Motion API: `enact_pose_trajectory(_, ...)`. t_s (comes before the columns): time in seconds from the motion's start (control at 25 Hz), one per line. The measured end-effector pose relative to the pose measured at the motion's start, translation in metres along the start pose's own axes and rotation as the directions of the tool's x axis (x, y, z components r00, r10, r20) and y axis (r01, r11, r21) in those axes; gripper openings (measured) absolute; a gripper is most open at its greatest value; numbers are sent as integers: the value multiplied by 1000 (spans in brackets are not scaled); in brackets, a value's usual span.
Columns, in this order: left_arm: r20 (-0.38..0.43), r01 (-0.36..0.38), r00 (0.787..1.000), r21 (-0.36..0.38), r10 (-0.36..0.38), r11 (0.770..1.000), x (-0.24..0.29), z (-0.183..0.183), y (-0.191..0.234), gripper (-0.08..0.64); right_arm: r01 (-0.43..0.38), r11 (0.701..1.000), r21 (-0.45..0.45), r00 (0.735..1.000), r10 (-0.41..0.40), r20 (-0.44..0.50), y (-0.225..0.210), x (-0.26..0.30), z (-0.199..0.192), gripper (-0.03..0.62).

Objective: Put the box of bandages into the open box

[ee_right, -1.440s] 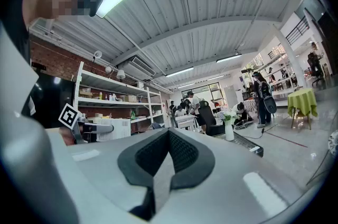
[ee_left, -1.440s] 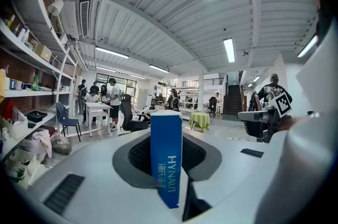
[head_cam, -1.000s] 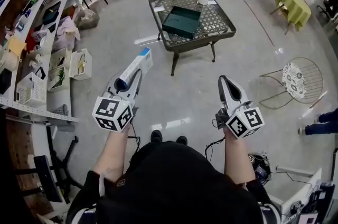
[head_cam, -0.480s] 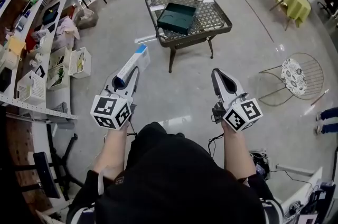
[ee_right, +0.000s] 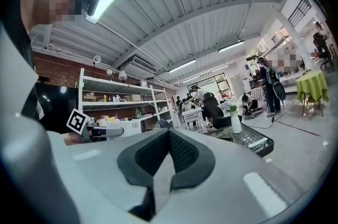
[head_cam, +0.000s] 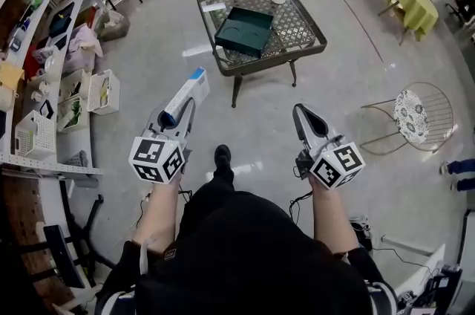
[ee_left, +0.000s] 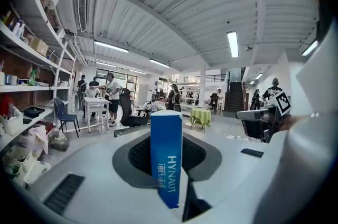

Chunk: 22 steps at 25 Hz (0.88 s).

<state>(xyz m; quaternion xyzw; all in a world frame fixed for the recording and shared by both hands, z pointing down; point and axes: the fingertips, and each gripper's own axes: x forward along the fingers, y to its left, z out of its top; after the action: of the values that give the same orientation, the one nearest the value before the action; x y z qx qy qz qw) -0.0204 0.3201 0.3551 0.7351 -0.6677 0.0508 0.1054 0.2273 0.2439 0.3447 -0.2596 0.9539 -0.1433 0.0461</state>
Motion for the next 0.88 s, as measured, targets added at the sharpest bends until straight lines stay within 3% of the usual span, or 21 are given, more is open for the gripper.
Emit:
enact_pose_trajectory(0.48,-55,73,996,-46,-76,996,141,12,103,78,69,998,8,992,-67,-102,-69,148,-1,9)
enact_pose_trajectory(0.68,-56,81,995,-50,-84,995,178,23,157,78,83,997,2,989,-82,-121,-78,209,-1,9)
enact_pose_trajectory(0.88,-62,111,992,-41,-113,993,201,28,181,78,106,994,-1,986,-106,-127,-86,240,2,9)
